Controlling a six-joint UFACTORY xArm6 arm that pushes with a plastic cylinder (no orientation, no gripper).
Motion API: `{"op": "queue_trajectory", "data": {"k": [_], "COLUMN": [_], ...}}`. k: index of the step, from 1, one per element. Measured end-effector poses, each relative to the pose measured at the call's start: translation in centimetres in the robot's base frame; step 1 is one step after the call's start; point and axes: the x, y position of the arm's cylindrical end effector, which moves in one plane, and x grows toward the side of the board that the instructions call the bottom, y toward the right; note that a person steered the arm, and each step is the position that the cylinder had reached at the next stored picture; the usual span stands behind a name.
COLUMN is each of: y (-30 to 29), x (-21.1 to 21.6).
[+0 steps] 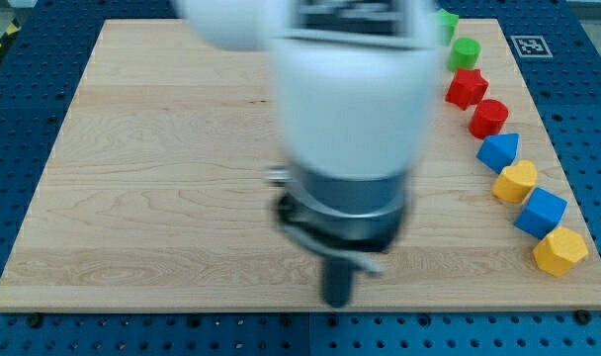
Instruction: Move your arm towards the bottom right corner
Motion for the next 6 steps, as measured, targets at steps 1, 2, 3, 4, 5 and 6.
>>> {"op": "queue_trajectory", "data": {"k": [1, 2, 3, 4, 5, 6], "y": [0.1, 4.6, 15.8, 18.2, 19.0, 26.8], "x": [0.0, 0.0, 0.0, 0.0, 0.0, -0.1]}}
